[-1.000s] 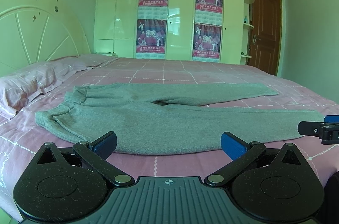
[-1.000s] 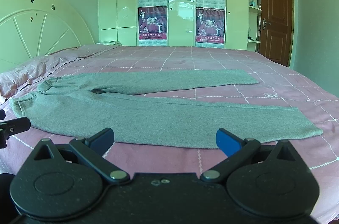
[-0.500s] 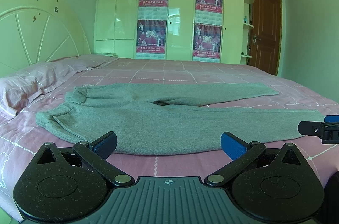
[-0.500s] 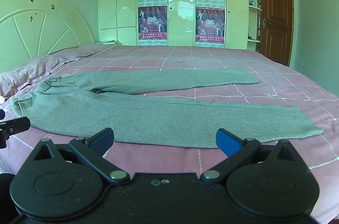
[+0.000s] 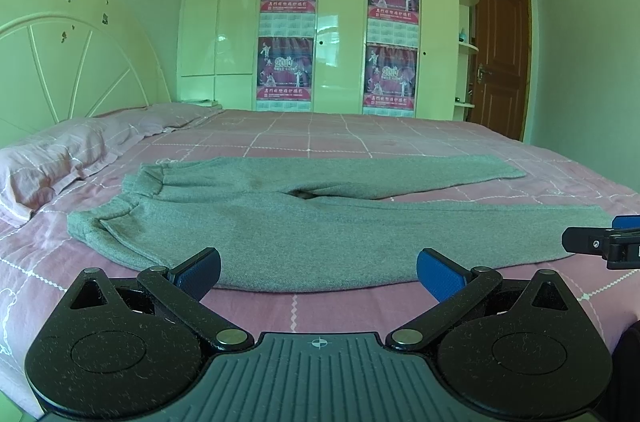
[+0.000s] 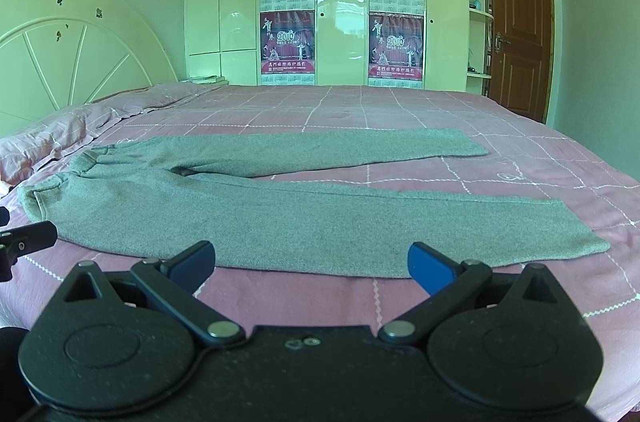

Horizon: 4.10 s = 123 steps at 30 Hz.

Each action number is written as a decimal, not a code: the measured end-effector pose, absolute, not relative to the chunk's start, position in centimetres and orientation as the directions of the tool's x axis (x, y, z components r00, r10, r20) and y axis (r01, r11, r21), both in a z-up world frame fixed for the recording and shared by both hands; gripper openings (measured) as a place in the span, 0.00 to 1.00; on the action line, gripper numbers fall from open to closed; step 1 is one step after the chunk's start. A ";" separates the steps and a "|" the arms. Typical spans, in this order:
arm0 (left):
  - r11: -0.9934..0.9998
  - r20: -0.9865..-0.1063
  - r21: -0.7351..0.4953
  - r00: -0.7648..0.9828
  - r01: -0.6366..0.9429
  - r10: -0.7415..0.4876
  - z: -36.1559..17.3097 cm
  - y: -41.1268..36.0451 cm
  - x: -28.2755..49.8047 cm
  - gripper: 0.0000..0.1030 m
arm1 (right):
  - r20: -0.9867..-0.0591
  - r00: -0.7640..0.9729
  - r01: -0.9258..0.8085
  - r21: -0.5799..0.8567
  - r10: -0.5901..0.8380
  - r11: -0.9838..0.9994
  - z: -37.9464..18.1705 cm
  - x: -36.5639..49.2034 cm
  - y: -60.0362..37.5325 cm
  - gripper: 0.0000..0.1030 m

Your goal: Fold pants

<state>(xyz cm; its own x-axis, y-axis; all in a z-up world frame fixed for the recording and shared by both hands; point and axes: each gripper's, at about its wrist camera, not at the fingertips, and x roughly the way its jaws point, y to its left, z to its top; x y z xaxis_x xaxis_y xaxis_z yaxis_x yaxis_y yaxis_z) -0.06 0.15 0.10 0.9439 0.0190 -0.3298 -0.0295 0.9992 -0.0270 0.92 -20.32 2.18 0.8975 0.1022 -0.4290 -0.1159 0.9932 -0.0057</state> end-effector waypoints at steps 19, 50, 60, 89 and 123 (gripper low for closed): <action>0.999 -0.332 -0.020 0.943 -0.025 0.016 0.0 0.0 0.0 1.00 | -0.432 0.896 -0.116 -0.004 0.103 0.993 2.0 0.9 -20.3 0.94; 0.984 -0.402 -0.122 0.913 -0.129 0.069 2.5 10.4 8.2 1.00 | -0.389 0.899 -0.200 0.043 0.201 0.979 7.1 8.6 -19.2 0.94; 0.972 -0.423 -0.055 0.887 -0.229 0.185 3.4 20.9 19.4 1.00 | -0.406 0.882 -0.262 0.003 0.241 0.965 8.2 19.5 -15.0 0.94; 0.991 -0.626 -0.131 0.778 -0.024 -0.064 -5.9 33.0 43.7 0.39 | -0.607 0.722 -0.477 -0.088 0.333 0.874 -1.5 45.6 -7.4 0.68; 0.975 -0.423 -0.136 0.879 0.178 -0.220 -1.3 33.6 39.9 0.16 | -0.629 0.689 -0.596 -0.209 0.360 0.775 4.7 44.2 -8.3 0.00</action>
